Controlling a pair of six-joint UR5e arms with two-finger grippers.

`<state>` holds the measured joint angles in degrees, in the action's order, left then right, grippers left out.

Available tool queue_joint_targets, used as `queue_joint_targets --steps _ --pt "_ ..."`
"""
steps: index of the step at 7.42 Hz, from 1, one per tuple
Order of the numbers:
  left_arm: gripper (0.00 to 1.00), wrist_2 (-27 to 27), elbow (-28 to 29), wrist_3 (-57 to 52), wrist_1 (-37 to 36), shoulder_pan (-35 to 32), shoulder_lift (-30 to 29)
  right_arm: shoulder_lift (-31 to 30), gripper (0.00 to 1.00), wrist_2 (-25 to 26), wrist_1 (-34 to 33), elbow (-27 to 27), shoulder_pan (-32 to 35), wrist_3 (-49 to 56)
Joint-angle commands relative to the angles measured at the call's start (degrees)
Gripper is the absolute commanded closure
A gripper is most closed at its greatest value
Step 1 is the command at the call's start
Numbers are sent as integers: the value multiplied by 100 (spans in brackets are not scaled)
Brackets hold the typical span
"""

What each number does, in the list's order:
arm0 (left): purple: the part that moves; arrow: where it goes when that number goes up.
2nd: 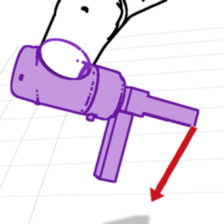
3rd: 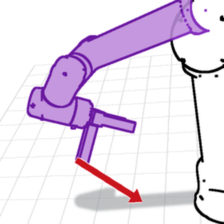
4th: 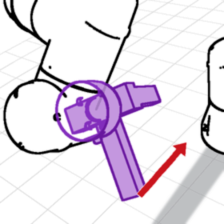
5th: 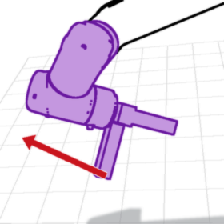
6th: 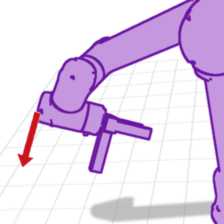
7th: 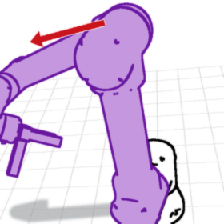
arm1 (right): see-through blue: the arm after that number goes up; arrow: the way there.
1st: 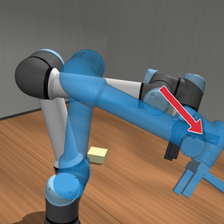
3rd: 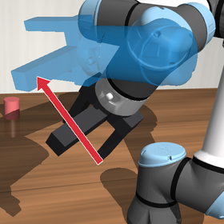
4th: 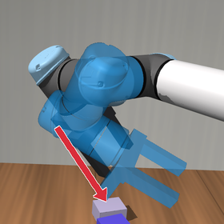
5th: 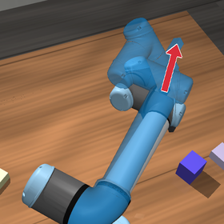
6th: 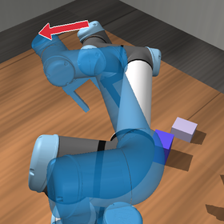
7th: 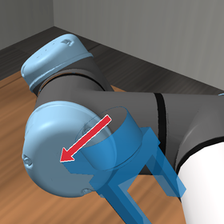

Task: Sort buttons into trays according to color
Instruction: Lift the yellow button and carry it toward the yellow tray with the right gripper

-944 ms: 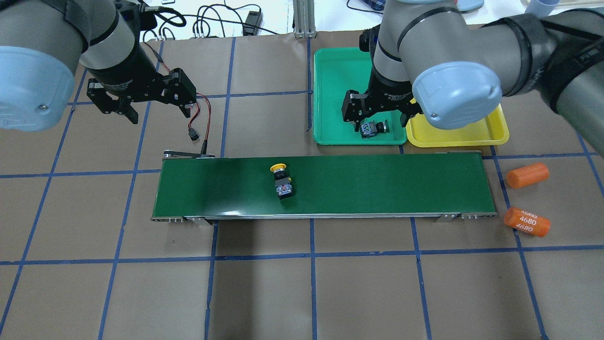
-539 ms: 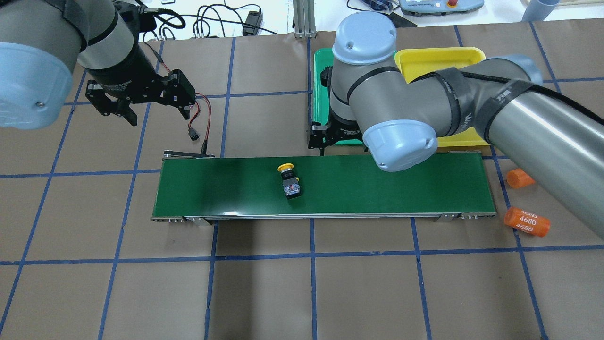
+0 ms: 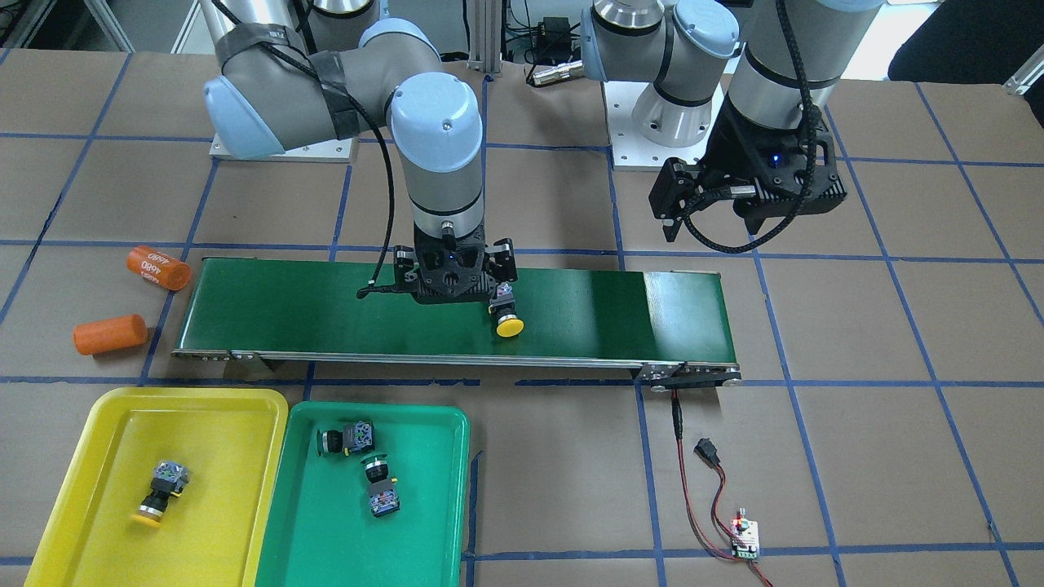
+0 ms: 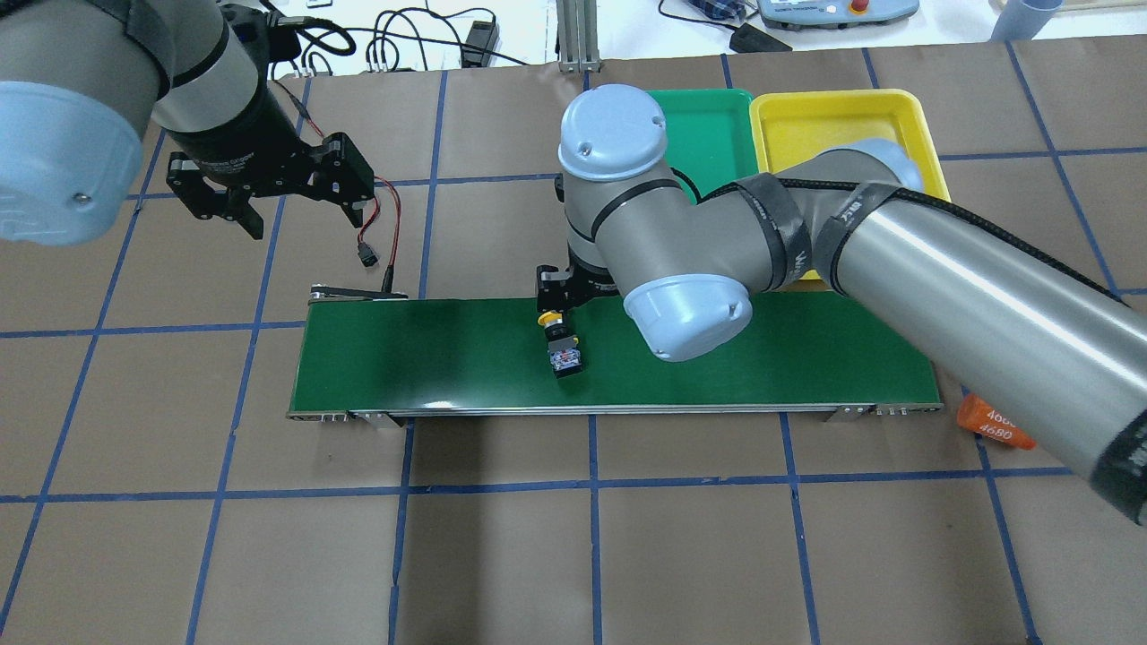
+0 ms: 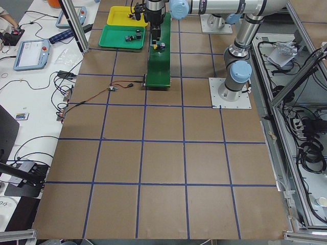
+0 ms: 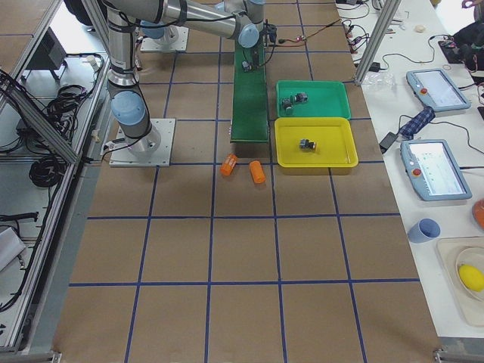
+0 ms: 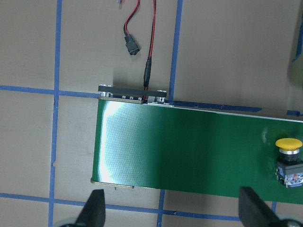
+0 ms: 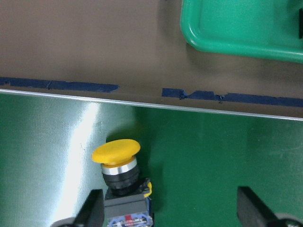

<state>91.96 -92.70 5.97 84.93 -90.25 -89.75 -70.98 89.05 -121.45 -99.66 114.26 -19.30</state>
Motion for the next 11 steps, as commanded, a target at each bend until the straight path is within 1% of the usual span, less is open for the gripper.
queue_joint_targets --steps 1,5,6,7,8,10,11 --pt "0 -2 -63 0 -47 -10 27 137 0 16 -116 -9 88 -57" --pt "0 15 -81 -9 -56 -10 19 331 0 42 -64 -79 70 -65" --pt "0 15 -72 -9 -56 -10 19 322 49 68 -28 -79 44 -65" --pt "0 7 -64 -9 -56 -10 19 270 90 103 -19 -79 44 -57" --pt "0 7 -64 -9 -56 -10 36 261 100 95 42 -71 27 -57" --pt "0 -2 -72 0 -56 -18 62 234 100 130 148 -27 -105 -56" --pt "0 -2 -81 0 -56 -18 89 95 100 173 226 17 -245 -48"
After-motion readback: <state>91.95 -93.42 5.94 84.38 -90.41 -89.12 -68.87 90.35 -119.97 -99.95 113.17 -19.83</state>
